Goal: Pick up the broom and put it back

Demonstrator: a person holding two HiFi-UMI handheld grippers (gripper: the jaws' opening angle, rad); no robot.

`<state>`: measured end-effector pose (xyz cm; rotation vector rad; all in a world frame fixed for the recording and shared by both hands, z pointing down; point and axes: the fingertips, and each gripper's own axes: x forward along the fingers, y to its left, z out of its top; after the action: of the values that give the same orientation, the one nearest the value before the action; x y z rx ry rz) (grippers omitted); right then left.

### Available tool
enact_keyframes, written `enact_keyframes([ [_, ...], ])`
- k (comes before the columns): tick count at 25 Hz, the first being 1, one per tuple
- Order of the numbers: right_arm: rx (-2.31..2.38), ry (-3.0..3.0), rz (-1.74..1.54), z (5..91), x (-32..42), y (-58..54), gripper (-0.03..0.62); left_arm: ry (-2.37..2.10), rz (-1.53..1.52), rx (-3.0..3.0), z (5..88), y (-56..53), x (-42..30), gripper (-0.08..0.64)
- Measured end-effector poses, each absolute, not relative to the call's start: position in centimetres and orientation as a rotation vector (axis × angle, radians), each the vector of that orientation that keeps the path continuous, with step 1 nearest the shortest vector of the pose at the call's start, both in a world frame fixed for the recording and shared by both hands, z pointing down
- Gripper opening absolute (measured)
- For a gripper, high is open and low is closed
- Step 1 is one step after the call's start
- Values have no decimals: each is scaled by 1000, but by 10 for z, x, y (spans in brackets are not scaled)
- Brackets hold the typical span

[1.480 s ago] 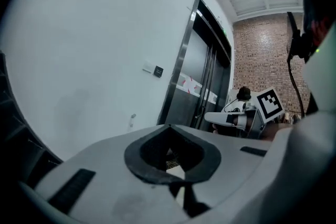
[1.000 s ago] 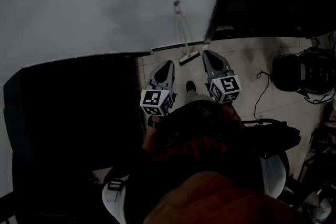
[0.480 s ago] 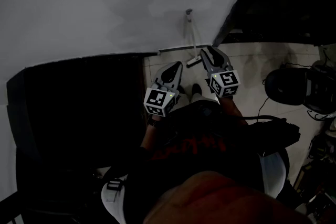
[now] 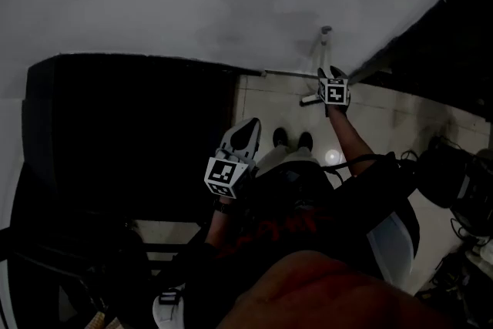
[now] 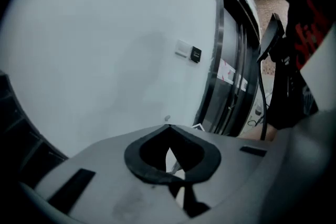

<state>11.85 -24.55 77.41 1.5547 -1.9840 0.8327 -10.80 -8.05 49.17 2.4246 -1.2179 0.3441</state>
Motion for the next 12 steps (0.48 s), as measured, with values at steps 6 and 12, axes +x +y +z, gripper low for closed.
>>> enact_keyframes([
  [6,1583,-1858,831,837,120,-331,216,-1361,279,2268,500,-75,-157,5],
  [12,1464,-1668,1092,888,119,-353,204,-1365,255,2194,510,-74,-166,5],
])
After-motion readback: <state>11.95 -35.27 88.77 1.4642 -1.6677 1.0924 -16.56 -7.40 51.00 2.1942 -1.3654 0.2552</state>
